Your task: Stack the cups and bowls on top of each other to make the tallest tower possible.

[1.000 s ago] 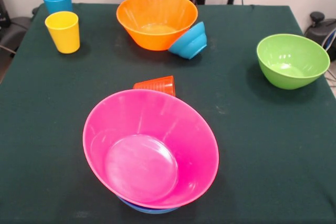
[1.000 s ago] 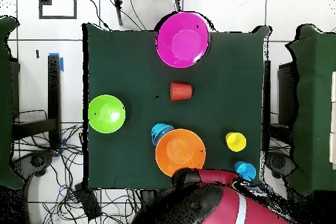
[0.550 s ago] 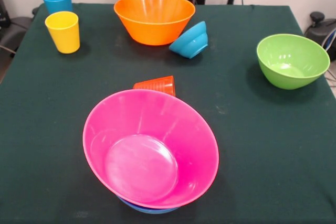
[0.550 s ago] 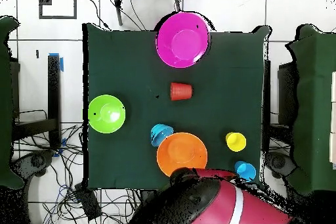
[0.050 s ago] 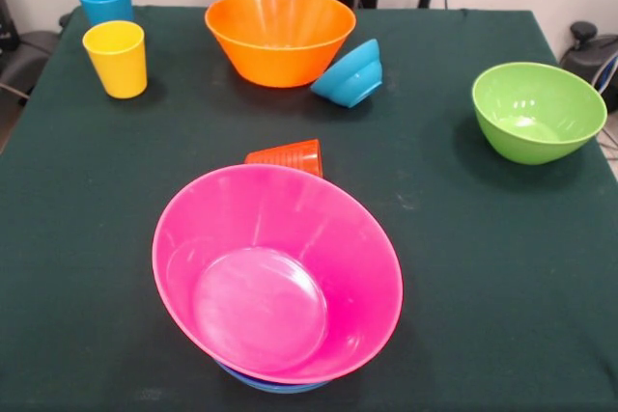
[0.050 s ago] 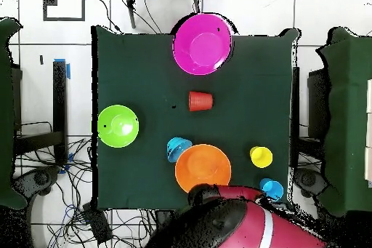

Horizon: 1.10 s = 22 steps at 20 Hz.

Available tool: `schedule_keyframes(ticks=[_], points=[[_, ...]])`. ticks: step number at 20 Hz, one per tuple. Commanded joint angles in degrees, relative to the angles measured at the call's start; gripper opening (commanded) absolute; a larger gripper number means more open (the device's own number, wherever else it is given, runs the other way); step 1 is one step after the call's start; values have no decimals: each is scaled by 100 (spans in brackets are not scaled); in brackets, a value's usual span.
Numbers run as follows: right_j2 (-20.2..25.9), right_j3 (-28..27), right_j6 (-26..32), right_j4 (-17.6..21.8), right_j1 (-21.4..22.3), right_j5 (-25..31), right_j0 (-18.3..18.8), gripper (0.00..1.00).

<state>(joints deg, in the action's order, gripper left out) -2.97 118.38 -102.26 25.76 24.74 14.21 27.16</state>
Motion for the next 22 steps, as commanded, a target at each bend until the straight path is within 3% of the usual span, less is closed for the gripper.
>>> schedule_keyframes(ticks=[1,8,18,22], points=[[815,-1037,-465,-503,167,255,47,100],[962,-1120,-280,-681,547,930,44,100],[1003,-1029,-415,-889,755,1108,30,100],[851,-1036,-635,-876,675,777,-175,100]])
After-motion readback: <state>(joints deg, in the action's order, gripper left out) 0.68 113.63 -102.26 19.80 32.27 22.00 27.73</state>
